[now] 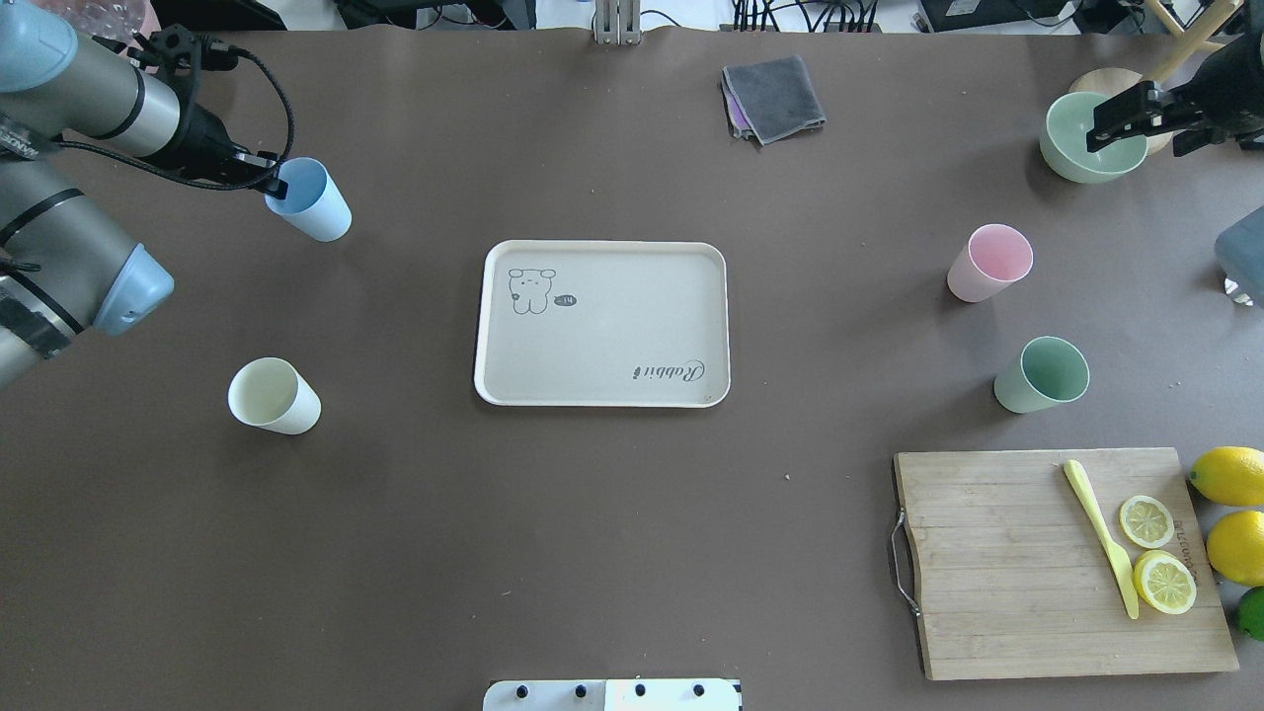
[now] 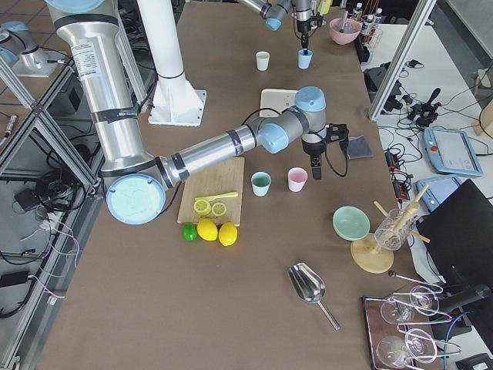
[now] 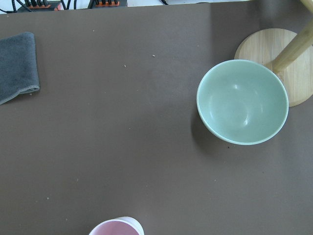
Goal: Place all cups on tray
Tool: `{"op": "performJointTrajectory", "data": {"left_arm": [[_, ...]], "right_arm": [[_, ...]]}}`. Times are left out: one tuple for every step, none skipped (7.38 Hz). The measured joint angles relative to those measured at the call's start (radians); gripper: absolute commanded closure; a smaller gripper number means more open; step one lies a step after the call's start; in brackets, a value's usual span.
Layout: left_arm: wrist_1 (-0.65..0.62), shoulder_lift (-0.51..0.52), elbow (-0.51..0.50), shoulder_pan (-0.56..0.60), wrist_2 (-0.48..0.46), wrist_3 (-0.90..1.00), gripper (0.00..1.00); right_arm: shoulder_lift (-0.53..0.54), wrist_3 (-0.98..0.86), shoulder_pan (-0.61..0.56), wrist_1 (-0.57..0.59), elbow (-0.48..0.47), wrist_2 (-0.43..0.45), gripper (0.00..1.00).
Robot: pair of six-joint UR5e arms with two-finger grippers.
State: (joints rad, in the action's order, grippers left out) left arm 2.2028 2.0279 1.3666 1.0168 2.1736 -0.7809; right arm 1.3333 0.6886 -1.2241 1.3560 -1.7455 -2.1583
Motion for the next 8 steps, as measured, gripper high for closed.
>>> {"op": "performJointTrajectory", "data": {"left_arm": [[-0.046, 0.029, 0.042, -0.013, -0.001, -0.058, 1.00], [-0.108, 0.061, 0.096, -0.050, -0.022, -0.126, 1.00], [-0.164, 0.097, 0.136, -0.112, -0.076, -0.193, 1.00], [-0.208, 0.139, 0.155, -0.188, -0.150, -0.253, 1.00], [-0.240, 0.173, 0.160, -0.251, -0.217, -0.294, 1.00], [-0.260, 0.194, 0.158, -0.295, -0.269, -0.315, 1.00], [-0.269, 0.203, 0.153, -0.317, -0.300, -0.322, 1.00], [-0.272, 0.207, 0.142, -0.325, -0.314, -0.322, 1.00]], "right_arm": [[0.001, 0.000, 0.000, 0.000, 0.000, 0.000, 0.00], [0.003, 0.000, 0.001, 0.000, -0.001, 0.000, 0.00], [0.008, 0.001, 0.001, 0.000, -0.001, 0.000, 0.00], [0.014, 0.001, 0.001, 0.000, -0.001, 0.000, 0.00], [0.019, 0.002, 0.002, 0.000, -0.002, 0.000, 0.00], [0.024, 0.003, 0.002, 0.000, -0.003, -0.001, 0.00], [0.030, 0.003, 0.001, 0.000, -0.004, -0.002, 0.00], [0.033, 0.003, 0.002, -0.001, -0.005, -0.003, 0.00]]}}
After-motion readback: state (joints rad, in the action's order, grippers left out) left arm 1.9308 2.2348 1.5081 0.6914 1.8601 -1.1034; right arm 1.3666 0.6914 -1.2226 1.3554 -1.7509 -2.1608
